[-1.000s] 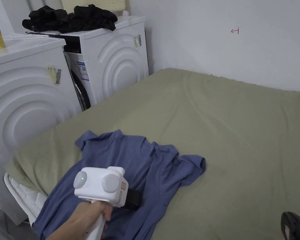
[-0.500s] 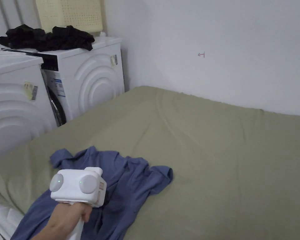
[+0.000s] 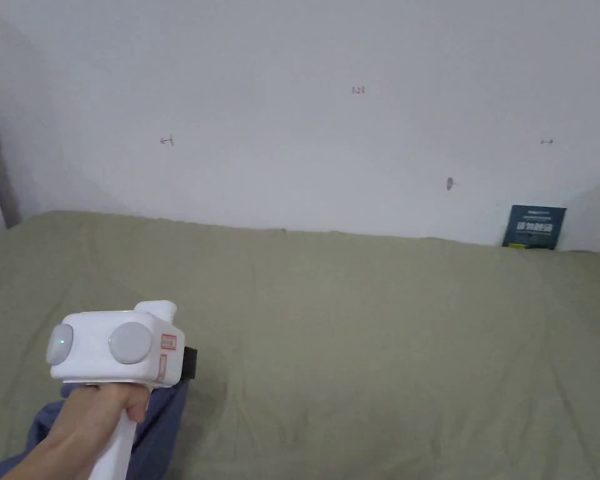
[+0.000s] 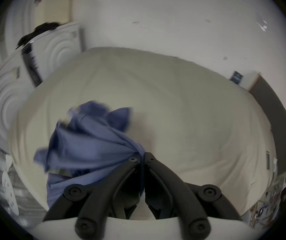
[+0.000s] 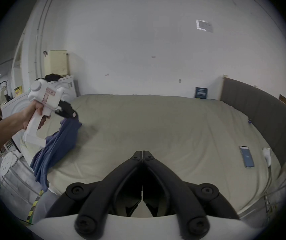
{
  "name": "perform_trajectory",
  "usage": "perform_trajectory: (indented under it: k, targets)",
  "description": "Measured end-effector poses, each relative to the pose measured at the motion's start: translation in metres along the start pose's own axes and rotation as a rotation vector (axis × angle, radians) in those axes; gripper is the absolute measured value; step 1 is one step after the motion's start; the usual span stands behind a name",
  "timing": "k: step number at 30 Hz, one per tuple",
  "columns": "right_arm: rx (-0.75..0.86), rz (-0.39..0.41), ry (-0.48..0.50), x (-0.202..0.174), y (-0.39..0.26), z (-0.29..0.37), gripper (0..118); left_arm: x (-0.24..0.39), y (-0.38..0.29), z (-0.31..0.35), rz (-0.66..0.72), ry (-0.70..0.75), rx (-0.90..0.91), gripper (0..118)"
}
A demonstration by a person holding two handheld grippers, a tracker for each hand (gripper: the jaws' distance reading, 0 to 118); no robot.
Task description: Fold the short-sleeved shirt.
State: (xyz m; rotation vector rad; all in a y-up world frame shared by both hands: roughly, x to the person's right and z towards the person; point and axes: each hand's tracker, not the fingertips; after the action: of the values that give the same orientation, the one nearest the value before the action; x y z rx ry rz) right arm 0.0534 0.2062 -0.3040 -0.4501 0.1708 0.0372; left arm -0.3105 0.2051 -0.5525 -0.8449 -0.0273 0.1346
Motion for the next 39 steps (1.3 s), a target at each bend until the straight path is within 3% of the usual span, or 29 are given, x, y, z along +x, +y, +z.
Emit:
perform_trajectory:
  k: [5, 14, 25, 26, 27, 28, 29, 33, 39]
  targets:
    - [-0.001, -0.035, -0.083, 0.036, -0.004, 0.019, 0, 0.143, 0.019, 0.006, -0.121, -0.202, 0.036, 0]
    - [-0.019, -0.106, -0.157, 0.070, -0.014, 0.022, 0, 0.275, 0.012, -0.007, -0.270, -0.435, -0.013, 0]
    - [-0.110, -0.136, -0.140, 0.079, -0.036, -0.003, 0, 0.259, -0.080, -0.135, -0.237, -0.202, -0.261, 2]
    - [-0.116, -0.136, -0.140, 0.080, -0.036, -0.005, 0, 0.257, -0.080, -0.136, -0.221, -0.216, -0.258, 11]
    - [-0.118, -0.135, -0.142, 0.080, -0.036, -0.006, 0, 0.254, -0.081, -0.136, -0.221, -0.220, -0.249, 39]
    - [-0.121, -0.135, -0.144, 0.082, -0.036, -0.008, 0, 0.251, -0.081, -0.131, -0.202, -0.238, -0.222, 102]
    - [-0.122, -0.136, -0.143, 0.083, -0.035, -0.008, 0, 0.248, -0.081, -0.130, -0.194, -0.271, -0.228, 118]
    - [-0.105, -0.134, -0.145, 0.084, -0.030, -0.005, 0, 0.239, -0.095, -0.096, -0.221, -0.207, -0.172, 112]
    - [-0.032, -0.099, -0.138, 0.083, -0.015, 0.009, 0, 0.160, -0.082, 0.054, -0.168, -0.201, 0.134, 102]
